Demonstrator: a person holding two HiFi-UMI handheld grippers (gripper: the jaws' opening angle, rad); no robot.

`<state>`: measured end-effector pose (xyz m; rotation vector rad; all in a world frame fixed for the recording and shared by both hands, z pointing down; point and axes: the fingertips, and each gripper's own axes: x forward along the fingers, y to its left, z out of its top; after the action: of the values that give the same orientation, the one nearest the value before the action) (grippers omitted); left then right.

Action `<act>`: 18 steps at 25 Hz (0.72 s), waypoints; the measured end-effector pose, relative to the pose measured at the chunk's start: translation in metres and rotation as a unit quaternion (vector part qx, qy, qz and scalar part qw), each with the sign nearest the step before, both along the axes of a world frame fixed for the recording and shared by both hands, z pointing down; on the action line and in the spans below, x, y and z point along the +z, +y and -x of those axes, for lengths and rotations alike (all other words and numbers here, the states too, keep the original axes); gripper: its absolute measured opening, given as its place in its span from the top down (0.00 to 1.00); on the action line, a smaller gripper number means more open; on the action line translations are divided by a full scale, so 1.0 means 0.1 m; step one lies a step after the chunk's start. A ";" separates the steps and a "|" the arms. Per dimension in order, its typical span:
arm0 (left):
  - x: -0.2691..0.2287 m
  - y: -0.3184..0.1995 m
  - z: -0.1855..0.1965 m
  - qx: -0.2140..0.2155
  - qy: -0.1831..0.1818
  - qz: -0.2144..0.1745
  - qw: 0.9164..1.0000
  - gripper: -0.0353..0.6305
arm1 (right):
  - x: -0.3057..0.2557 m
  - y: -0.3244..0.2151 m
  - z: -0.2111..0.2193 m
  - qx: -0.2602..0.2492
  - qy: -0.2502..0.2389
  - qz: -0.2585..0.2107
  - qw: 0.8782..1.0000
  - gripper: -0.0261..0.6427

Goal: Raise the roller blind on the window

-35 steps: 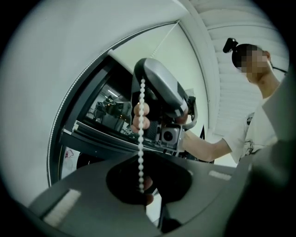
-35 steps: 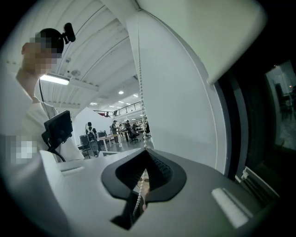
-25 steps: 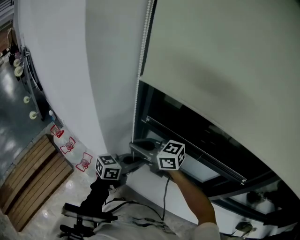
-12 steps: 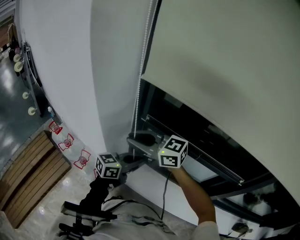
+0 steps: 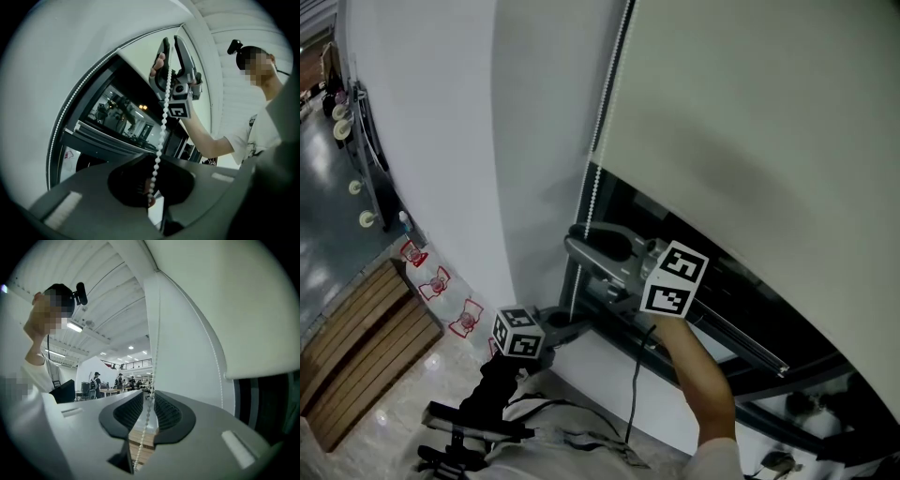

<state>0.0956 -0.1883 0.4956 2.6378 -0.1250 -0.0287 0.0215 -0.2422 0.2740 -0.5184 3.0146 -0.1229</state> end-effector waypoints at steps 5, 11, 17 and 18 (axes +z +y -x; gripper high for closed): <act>-0.01 0.00 0.00 0.001 0.000 -0.001 1.000 0.95 | -0.49 -0.04 -0.04 -0.001 -0.024 -0.033 0.999 0.85; 0.02 -0.01 0.02 -0.001 -0.003 0.001 1.000 0.95 | -0.95 -0.07 -0.03 -0.005 -0.033 -0.064 0.997 0.85; 0.01 -0.02 0.02 -0.002 -0.002 0.000 1.000 0.95 | -1.32 -0.09 -0.11 -0.002 -0.061 -0.086 0.994 0.86; 0.01 -0.02 0.02 -0.002 -0.002 0.001 1.000 0.95 | -1.38 -0.09 -0.13 -0.001 -0.065 -0.090 0.994 0.86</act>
<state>0.0940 -0.1902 0.4970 2.6357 -0.1317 -0.0239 0.0346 -0.2510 0.1362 -0.4705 2.8622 0.1089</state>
